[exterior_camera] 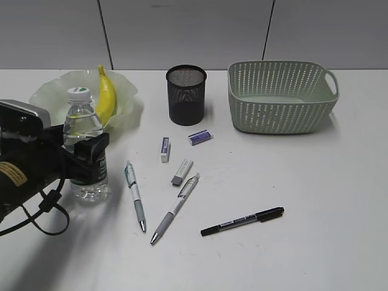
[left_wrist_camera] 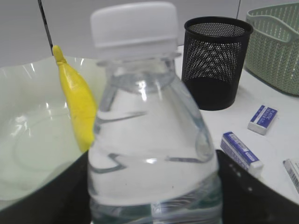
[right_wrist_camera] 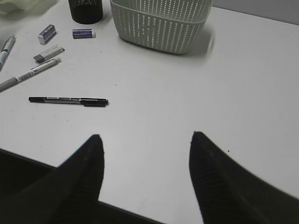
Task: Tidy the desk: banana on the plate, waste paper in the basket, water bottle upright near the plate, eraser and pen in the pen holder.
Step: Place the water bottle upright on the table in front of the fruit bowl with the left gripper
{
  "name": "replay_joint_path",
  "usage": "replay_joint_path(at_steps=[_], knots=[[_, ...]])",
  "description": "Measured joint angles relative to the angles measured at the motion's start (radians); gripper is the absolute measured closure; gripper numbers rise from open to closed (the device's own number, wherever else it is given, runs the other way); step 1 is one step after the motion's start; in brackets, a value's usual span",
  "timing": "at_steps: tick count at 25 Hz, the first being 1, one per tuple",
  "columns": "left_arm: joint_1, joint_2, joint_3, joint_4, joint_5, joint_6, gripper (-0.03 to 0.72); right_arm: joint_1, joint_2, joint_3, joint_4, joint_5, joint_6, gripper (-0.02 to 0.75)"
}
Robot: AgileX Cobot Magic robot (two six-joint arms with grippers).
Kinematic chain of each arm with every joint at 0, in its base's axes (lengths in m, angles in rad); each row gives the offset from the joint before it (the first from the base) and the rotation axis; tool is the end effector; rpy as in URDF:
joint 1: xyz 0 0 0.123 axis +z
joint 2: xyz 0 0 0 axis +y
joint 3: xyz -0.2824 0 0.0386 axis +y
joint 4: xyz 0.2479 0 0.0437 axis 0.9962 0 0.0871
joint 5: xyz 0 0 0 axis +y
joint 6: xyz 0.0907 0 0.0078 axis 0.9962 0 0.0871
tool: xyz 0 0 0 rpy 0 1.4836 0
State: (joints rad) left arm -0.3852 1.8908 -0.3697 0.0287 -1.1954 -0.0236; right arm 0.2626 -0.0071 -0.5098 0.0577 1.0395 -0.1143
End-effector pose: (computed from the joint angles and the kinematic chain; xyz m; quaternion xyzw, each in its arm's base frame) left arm 0.2491 -0.1036 0.1119 0.1535 0.7711 -0.1325 0.6036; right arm -0.0073 0.0027 0.2817 -0.1589 0.8277 0.0686 0.5339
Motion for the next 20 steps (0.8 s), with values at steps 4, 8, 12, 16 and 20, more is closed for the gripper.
replay_joint_path(at_steps=[4, 8, 12, 16, 20], knots=[[0.000, 0.000, 0.000, 0.000, 0.000, 0.000, 0.136, 0.000, 0.000, 0.000, 0.000, 0.000, 0.000, 0.274], [0.000, 0.000, 0.000, 0.000, -0.001, 0.000, 0.127, 0.000, 0.000, 0.000, 0.000, 0.000, 0.000, 0.274], [0.000, 0.000, 0.000, 0.000, -0.001, 0.000, 0.122, 0.000, 0.000, 0.000, 0.000, 0.000, 0.000, 0.274], [0.000, 0.000, 0.000, 0.000, -0.002, 0.000, 0.116, 0.000, 0.000, 0.000, 0.000, 0.000, 0.000, 0.274], [0.000, 0.000, 0.000, 0.000, -0.004, 0.000, 0.109, 0.000, 0.000, 0.000, 0.000, 0.000, 0.000, 0.274]])
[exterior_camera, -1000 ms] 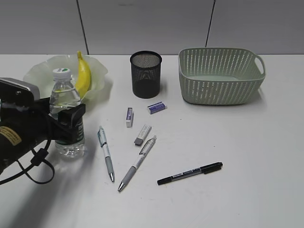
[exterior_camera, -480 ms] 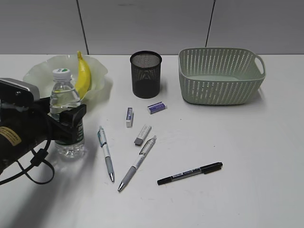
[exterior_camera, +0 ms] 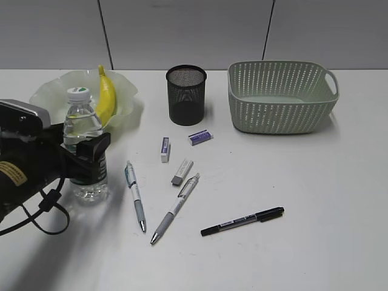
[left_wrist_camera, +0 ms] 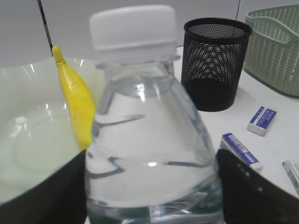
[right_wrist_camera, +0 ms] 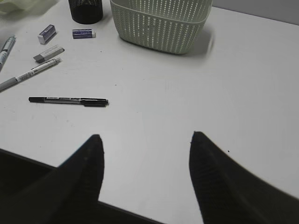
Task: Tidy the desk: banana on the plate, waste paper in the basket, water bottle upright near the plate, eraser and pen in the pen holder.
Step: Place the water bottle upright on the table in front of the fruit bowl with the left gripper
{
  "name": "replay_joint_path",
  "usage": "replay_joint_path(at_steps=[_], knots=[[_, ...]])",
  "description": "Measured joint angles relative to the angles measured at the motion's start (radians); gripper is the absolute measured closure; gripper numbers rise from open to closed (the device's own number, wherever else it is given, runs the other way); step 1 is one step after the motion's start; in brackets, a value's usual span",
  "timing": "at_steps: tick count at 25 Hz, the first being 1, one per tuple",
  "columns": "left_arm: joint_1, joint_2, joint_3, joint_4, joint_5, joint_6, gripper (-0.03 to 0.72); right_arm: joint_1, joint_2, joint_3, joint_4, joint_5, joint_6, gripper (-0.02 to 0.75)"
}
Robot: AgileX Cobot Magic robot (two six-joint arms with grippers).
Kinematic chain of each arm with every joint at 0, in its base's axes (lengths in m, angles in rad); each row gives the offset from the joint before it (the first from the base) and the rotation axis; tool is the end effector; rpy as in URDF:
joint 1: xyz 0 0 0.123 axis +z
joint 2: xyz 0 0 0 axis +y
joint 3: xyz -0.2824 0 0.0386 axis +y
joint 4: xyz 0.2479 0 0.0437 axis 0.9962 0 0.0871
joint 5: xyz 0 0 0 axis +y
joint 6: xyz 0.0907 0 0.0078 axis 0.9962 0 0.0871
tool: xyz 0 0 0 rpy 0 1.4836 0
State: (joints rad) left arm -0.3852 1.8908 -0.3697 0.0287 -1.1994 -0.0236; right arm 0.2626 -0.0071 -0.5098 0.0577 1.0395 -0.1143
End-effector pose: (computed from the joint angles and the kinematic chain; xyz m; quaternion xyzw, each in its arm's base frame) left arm 0.2492 -0.1037 0.1122 0.1533 0.7699 -0.1329 0.6051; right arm -0.0073 0.0027 0.2817 -0.1589 0.8277 0.0686 0.5339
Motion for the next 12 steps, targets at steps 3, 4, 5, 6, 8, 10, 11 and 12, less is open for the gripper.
replay_joint_path(at_steps=[3, 4, 5, 6, 8, 10, 11, 12], knots=[[0.000, 0.000, 0.000, 0.000, -0.004, 0.000, 0.104, 0.000, 0.000, 0.000, 0.000, 0.000, 0.000, 0.274], [0.000, 0.000, 0.000, 0.000, -0.004, 0.000, 0.104, 0.000, 0.000, 0.000, 0.000, 0.000, 0.000, 0.274], [0.000, 0.000, 0.000, 0.000, -0.004, 0.000, 0.104, 0.000, 0.000, 0.000, 0.000, 0.000, 0.000, 0.274], [0.000, 0.000, 0.000, 0.000, -0.004, 0.000, 0.104, 0.000, 0.000, 0.000, 0.000, 0.000, 0.000, 0.274], [0.000, 0.000, 0.000, 0.000, -0.004, 0.000, 0.104, 0.000, 0.000, 0.000, 0.000, 0.000, 0.000, 0.274], [0.000, 0.000, 0.000, 0.000, -0.004, 0.000, 0.104, 0.000, 0.000, 0.000, 0.000, 0.000, 0.000, 0.274], [0.000, 0.000, 0.000, 0.000, -0.005, 0.000, 0.103, 0.000, 0.000, 0.000, 0.000, 0.000, 0.000, 0.274], [0.000, 0.000, 0.000, 0.000, -0.005, 0.000, 0.103, 0.000, 0.000, 0.000, 0.000, 0.000, 0.000, 0.274]])
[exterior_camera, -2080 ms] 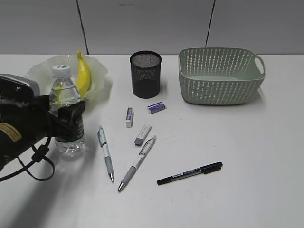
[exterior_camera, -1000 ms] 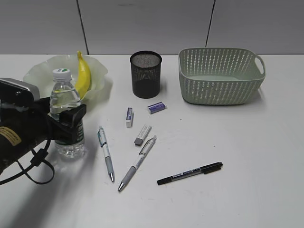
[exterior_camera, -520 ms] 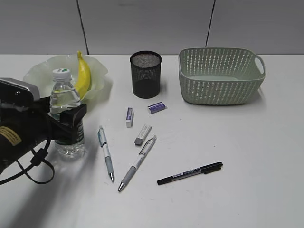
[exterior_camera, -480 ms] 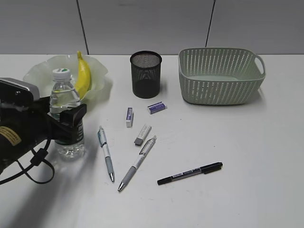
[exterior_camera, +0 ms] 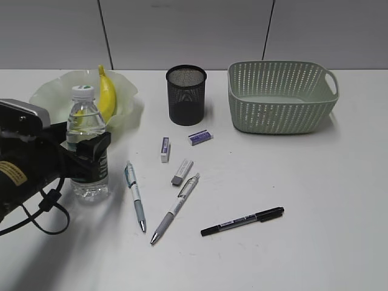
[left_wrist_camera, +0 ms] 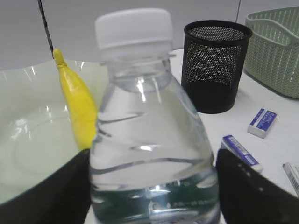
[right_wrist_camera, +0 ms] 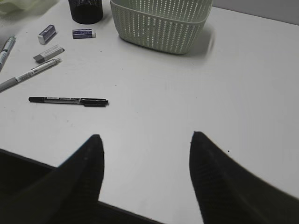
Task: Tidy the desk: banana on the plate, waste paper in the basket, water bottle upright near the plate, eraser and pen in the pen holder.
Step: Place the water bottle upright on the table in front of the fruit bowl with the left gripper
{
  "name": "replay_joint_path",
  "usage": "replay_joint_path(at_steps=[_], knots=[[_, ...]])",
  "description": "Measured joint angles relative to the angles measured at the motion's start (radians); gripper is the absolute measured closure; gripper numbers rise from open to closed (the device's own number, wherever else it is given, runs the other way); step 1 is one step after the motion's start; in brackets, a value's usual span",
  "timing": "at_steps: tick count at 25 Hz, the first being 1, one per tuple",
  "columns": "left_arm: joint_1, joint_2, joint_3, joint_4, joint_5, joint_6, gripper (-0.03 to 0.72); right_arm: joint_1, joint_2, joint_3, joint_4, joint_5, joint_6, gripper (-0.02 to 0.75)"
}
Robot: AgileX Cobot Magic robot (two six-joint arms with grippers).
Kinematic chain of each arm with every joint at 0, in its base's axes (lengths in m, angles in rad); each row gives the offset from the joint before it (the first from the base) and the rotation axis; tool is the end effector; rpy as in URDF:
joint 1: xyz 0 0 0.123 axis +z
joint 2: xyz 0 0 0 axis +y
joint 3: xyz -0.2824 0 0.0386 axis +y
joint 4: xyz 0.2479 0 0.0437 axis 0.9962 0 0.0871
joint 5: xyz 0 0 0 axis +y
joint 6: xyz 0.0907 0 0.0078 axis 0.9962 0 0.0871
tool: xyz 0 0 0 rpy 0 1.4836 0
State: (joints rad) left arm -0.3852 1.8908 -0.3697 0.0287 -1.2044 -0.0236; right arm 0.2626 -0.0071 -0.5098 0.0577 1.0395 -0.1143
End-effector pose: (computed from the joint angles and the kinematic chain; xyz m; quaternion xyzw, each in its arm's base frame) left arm 0.2493 -0.1037 0.1127 0.1530 0.7683 -0.1333 0.6070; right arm -0.0073 0.0027 0.2817 -0.1589 0.8277 0.0686 0.5339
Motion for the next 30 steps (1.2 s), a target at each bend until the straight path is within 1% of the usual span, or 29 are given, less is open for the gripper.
replay_joint_path(at_steps=[2, 5, 14, 22, 25, 30], knots=[[0.000, 0.000, 0.000, -0.001, 0.000, 0.000, 0.115, 0.000, 0.000, 0.000, 0.000, 0.000, 0.000, 0.274], [0.000, 0.000, 0.005, -0.004, -0.004, -0.001, 0.183, 0.000, 0.000, 0.000, 0.000, 0.000, 0.000, 0.274], [0.000, -0.003, 0.057, -0.007, -0.053, -0.001, 0.182, 0.000, 0.000, 0.000, 0.000, 0.000, 0.000, 0.274], [0.000, -0.008, 0.059, -0.007, -0.050, -0.001, 0.182, 0.000, 0.000, 0.000, 0.000, 0.000, 0.000, 0.274], [0.000, -0.021, 0.047, -0.005, -0.018, -0.001, 0.182, 0.000, 0.000, 0.000, 0.000, 0.000, 0.000, 0.274], [0.000, -0.042, -0.008, -0.008, 0.043, 0.011, 0.182, 0.000, 0.000, 0.000, 0.000, 0.000, 0.000, 0.274]])
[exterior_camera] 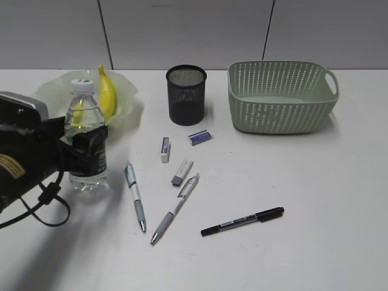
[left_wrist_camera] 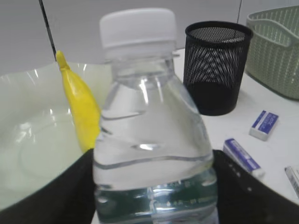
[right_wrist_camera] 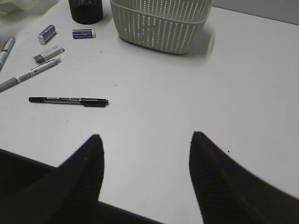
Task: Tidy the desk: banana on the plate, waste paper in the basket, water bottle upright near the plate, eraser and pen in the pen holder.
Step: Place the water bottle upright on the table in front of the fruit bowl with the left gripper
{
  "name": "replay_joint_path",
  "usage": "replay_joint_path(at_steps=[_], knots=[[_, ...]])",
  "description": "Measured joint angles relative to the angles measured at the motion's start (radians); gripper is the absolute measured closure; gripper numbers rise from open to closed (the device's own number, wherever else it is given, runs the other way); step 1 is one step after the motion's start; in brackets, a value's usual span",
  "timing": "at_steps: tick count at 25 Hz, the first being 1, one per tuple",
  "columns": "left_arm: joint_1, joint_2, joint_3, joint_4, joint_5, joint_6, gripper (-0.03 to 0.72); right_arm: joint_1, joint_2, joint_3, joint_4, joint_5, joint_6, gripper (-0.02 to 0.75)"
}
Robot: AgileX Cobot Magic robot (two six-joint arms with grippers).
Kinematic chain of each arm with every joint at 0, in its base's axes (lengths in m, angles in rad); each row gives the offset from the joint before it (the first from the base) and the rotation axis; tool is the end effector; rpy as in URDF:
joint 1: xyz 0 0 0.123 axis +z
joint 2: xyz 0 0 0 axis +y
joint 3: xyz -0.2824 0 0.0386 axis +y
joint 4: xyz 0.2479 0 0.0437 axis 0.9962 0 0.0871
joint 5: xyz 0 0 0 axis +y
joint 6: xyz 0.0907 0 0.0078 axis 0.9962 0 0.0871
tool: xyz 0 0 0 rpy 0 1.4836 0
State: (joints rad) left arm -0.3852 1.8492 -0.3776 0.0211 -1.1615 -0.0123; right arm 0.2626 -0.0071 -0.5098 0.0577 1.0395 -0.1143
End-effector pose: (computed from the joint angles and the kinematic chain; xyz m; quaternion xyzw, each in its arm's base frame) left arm 0.2509 -0.1036 0.1213 0.1540 0.7661 -0.1281 0.6108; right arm -0.0073 0.0027 0.2817 -0.1589 0.8277 0.0686 0.5339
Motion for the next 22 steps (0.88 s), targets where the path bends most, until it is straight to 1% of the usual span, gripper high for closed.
replay_joint_path(at_steps=[8, 15, 22], knots=[[0.000, -0.010, -0.063, -0.001, 0.000, 0.004, 0.182, 0.000, 0.000, 0.000, 0.000, 0.000, 0.000, 0.274], [0.000, 0.059, -0.064, 0.002, 0.003, 0.012, 0.182, 0.000, 0.000, 0.000, 0.000, 0.000, 0.000, 0.274], [0.000, 0.085, -0.065, 0.010, -0.037, 0.034, 0.182, 0.000, 0.000, 0.000, 0.000, 0.000, 0.000, 0.274]])
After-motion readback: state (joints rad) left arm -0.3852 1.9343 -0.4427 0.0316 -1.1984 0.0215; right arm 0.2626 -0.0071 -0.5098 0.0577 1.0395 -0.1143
